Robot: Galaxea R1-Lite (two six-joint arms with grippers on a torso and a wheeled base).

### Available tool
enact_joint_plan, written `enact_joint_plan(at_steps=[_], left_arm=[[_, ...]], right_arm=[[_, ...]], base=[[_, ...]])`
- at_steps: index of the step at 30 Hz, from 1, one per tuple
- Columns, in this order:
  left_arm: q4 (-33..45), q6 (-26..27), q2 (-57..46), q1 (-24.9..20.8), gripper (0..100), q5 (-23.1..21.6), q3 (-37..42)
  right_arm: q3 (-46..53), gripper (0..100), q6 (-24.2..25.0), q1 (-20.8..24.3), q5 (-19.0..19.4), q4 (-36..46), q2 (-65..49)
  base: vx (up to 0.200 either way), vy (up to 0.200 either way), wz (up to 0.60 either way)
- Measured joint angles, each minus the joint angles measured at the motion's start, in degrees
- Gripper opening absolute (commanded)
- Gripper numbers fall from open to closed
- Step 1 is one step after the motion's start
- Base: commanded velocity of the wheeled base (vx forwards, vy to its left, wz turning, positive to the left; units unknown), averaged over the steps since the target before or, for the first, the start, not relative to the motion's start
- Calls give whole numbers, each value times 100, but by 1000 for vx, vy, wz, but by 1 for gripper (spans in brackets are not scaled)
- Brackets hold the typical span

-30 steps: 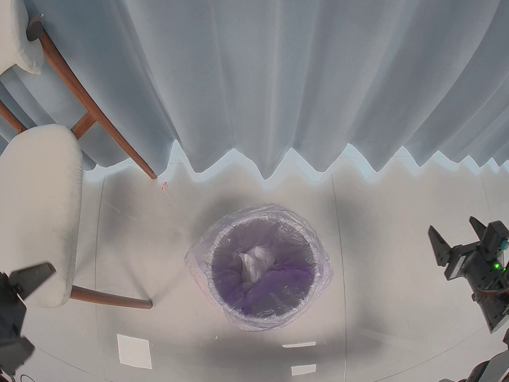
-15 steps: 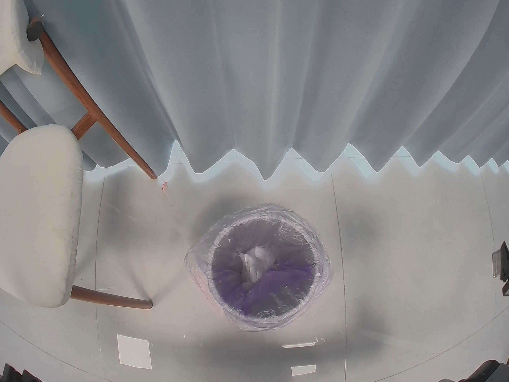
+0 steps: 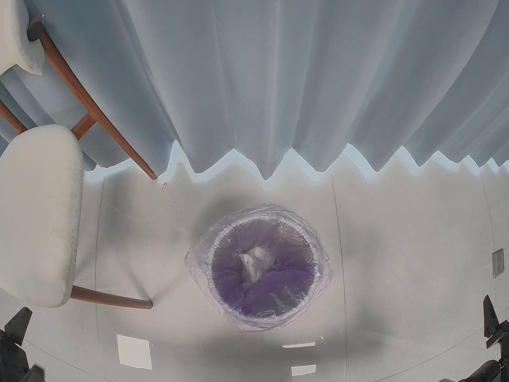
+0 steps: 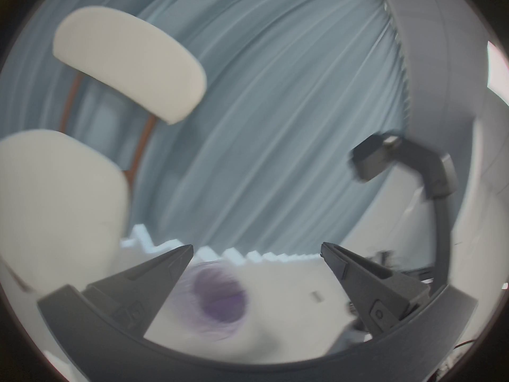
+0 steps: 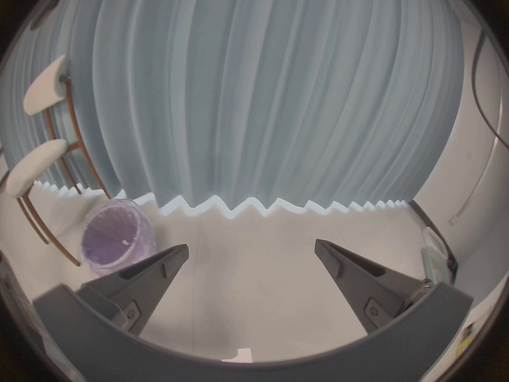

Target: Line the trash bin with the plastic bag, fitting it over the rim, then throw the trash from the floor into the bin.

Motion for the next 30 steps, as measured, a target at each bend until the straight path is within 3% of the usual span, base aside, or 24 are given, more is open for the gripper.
enact_joint_plan(at_steps=[3, 7, 10, 13, 20, 26, 30], left_arm=[[1136, 991, -30, -9, 100, 1169, 0], [2326, 1870, -52, -20, 100, 2406, 2], [2764, 2299, -66, -22, 100, 2861, 2], [2843, 2510, -71, -28, 100, 2935, 2], [2865, 2595, -71, -48, 100, 2935, 0], [2867, 2592, -71, -41, 100, 2935, 0], [2867, 2578, -71, -9, 100, 2935, 0]], right_arm=[[2, 100, 127, -11, 362, 137, -210], [2, 100, 269, -23, 967, 297, -372], [2, 100, 373, -30, 1524, 482, -462], [2, 100, 455, -33, 1693, 739, -525], [-59, 100, 512, -251, 1340, 828, -658], [-59, 100, 512, -523, 368, 830, -757], [-59, 100, 519, -551, 176, 833, -788]], base=[[0, 0, 0], [0, 0, 0], [0, 0, 0], [0, 0, 0], [0, 0, 0], [0, 0, 0], [0, 0, 0]])
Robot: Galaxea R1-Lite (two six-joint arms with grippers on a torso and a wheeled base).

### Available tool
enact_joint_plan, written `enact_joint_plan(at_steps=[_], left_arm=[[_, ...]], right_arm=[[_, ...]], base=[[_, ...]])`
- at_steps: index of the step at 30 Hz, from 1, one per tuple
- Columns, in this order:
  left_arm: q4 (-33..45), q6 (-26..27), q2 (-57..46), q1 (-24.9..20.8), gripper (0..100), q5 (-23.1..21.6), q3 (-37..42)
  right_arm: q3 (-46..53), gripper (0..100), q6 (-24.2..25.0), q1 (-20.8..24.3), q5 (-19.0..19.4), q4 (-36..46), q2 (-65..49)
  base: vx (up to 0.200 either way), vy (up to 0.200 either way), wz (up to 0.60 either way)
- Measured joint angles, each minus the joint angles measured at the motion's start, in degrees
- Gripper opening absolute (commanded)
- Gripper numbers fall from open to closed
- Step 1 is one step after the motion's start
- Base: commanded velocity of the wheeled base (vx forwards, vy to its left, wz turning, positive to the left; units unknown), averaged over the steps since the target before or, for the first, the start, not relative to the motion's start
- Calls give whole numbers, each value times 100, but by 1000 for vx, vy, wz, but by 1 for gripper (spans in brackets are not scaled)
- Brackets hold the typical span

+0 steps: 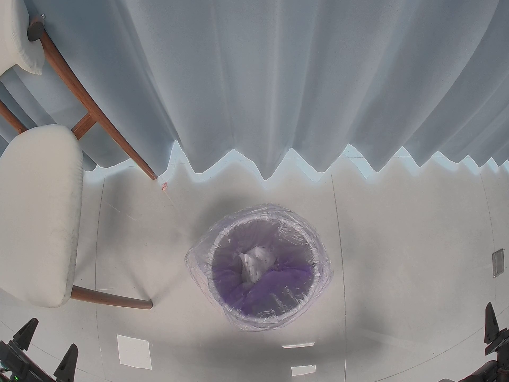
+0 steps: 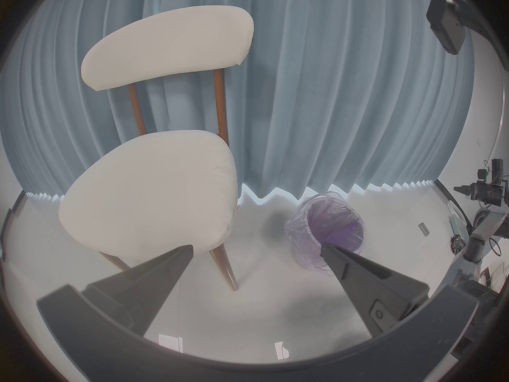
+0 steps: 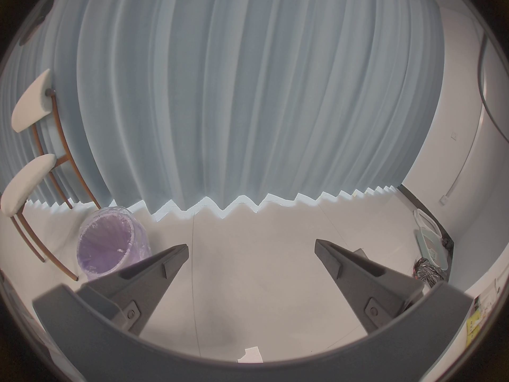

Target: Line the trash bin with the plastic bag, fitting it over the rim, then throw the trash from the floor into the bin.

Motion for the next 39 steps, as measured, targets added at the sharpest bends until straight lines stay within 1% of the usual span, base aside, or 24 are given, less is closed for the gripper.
enact_joint_plan(at_steps=[3, 6, 8, 11, 13, 15, 17, 18, 22, 24, 26, 28, 30, 39], left_arm=[[2, 2, 2, 69, 100, 0, 0], [5, 6, -1, 313, 100, -2, 0], [5, 13, -22, 502, 100, -5, 0], [5, 35, -116, 686, 100, -33, 0], [5, 46, -202, 756, 100, -71, 0], [5, 46, -268, 805, 100, -90, 0], [5, 51, -315, 827, 100, -105, 0], [5, 54, -334, 841, 100, -108, 0], [5, 67, -378, 863, 100, -122, 0], [5, 73, -391, 870, 100, -127, 0], [5, 82, -397, 874, 100, -128, 0], [2, 84, -404, 879, 100, -130, 0], [2, 78, -408, 879, 100, -127, 0], [2, 57, -414, 890, 100, -113, 0]], right_arm=[[2, 100, -5, -10, -2, 0, -11], [5, 100, -73, 0, 105, -11, -24], [11, 100, -201, 41, 371, -40, -48], [37, 100, -447, 85, 1084, -184, -113], [48, 100, -585, 108, 1482, -316, -155], [57, 100, -618, 124, 1666, -368, -183], [57, 100, -541, 135, 1663, -360, -201], [59, 100, -434, 138, 1579, -283, -207], [63, 100, 61, 133, 1000, 1, -227], [63, 100, 145, 130, 914, 34, -232], [63, 100, 77, 135, 1019, 55, -234], [63, 100, -38, 154, 1274, 67, -232], [63, 100, -83, 158, 1346, 72, -234], [63, 100, -65, 148, 1368, 69, -235]], base=[[0, 0, 0], [0, 0, 0], [0, 0, 0], [0, 0, 0], [0, 0, 0], [0, 0, 0], [0, 0, 0], [0, 0, 0], [0, 0, 0], [0, 0, 0], [0, 0, 0], [0, 0, 0], [0, 0, 0], [0, 0, 0]])
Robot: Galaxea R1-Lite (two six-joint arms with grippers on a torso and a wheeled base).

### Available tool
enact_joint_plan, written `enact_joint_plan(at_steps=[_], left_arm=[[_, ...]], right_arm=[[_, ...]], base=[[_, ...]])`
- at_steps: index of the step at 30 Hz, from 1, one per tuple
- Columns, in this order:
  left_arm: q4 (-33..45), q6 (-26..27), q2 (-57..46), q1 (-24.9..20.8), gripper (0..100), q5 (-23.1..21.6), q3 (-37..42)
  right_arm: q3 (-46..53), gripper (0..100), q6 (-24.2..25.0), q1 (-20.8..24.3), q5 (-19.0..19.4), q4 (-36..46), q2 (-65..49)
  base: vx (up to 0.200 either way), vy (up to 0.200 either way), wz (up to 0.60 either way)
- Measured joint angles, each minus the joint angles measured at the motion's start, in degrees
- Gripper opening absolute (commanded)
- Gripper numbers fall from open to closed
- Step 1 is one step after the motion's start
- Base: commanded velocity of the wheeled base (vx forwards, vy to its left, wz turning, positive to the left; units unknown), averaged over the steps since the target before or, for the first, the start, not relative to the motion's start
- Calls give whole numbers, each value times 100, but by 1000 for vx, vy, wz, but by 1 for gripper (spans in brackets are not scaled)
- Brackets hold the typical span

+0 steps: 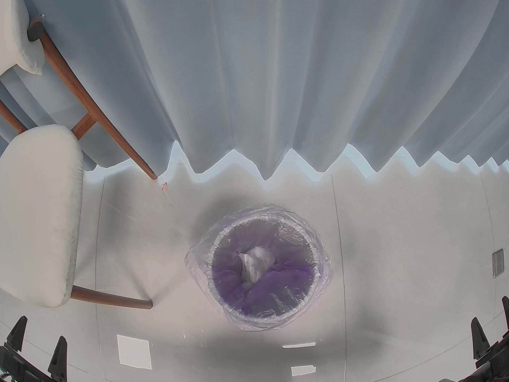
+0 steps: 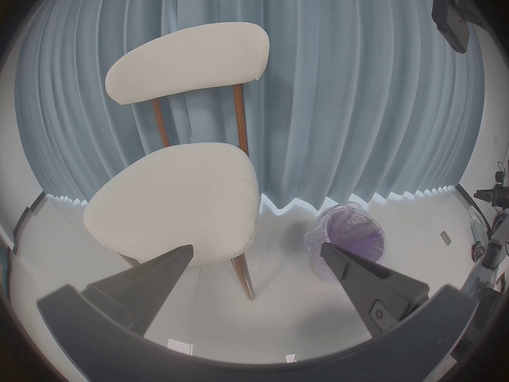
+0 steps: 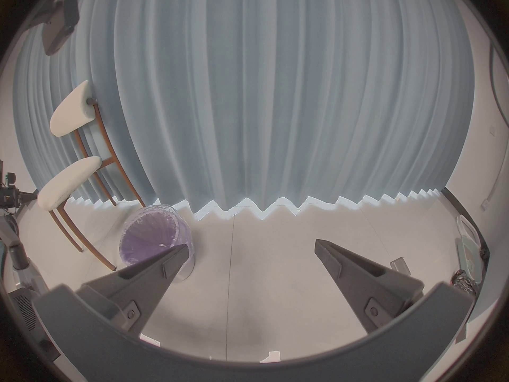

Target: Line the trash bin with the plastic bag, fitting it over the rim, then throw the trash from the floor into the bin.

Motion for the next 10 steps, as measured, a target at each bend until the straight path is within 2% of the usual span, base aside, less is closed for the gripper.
enact_joint_plan(at_steps=[10], left_arm=[[0, -1, 0, -7, 100, 9, 0]], right_arm=[[-2, 100, -9, -2, -2, -20, 1]], base=[[0, 0, 0]])
